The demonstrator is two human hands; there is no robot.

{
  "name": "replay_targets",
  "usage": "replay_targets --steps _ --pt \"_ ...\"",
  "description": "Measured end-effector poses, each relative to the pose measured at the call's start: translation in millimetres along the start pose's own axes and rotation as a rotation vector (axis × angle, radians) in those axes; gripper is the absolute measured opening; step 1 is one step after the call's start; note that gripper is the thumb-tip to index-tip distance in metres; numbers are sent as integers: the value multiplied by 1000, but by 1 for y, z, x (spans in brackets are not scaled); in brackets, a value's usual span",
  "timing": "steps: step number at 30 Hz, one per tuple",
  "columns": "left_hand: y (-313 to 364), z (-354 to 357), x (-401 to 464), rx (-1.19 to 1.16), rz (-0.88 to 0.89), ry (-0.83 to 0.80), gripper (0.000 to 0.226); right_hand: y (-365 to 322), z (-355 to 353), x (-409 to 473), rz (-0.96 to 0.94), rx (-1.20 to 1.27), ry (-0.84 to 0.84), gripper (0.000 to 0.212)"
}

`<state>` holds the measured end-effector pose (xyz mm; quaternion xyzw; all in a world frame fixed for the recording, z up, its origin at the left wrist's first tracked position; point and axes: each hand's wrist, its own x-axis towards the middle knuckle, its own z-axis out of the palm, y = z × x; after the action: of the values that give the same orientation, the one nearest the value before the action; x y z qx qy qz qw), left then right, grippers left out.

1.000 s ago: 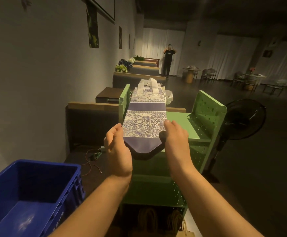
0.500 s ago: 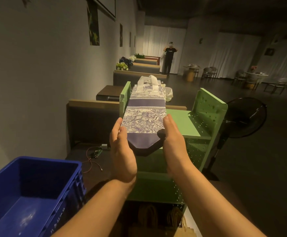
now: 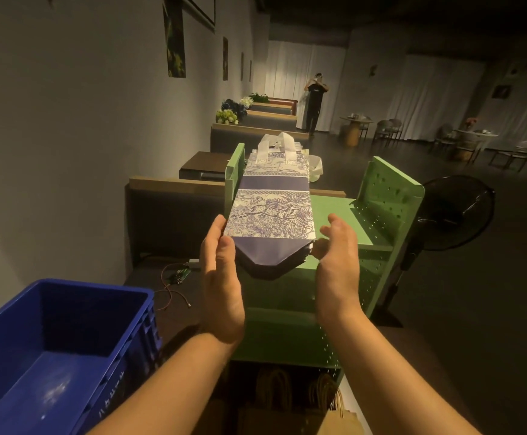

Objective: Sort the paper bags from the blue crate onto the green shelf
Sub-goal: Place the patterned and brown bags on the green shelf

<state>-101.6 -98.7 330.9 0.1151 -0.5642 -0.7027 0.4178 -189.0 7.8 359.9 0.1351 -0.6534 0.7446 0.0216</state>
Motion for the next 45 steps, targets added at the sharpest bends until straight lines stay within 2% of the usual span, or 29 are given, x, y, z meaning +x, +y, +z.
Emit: replay_targets --steps 4,7,10,13,21,25,28,31,34,36,40,42,45 --pt "-11 -16 -11 -30 -45 -93 108 16 -8 -10 3 -14 -40 48" --pt "-12 -13 -13 57 29 -187 122 23 -6 -18 -56 -111 -95 50" --pt "-12 -9 -9 59 170 -173 98 23 -4 -19 -81 -137 -98 55" --pt "-10 -5 -8 24 183 -198 83 24 -6 -20 -111 -133 -109 57" --pt "-16 -9 -5 27 219 -226 78 32 -11 -17 -96 -63 -143 65" --pt "-27 -21 -11 129 230 -162 89 39 -18 -22 -7 21 -158 58" --pt "-44 -33 -29 189 121 -100 86 49 -27 -30 92 50 -155 42" --pt "-65 -51 -49 228 -28 -88 54 64 -42 -39 204 53 -166 26" --pt "-88 -69 -69 184 -188 -100 36 85 -61 -52 288 -15 -179 24" --pt "-103 -79 -82 234 -306 -112 25 100 -74 -60 359 -43 -177 24" --pt "-144 -103 -111 337 -651 21 11 134 -100 -79 491 -165 -137 23" --pt "-159 -106 -126 359 -836 54 19 153 -114 -89 525 -244 -159 20" --pt "-175 -103 -145 440 -1092 -41 70 175 -134 -106 579 -350 -166 22"
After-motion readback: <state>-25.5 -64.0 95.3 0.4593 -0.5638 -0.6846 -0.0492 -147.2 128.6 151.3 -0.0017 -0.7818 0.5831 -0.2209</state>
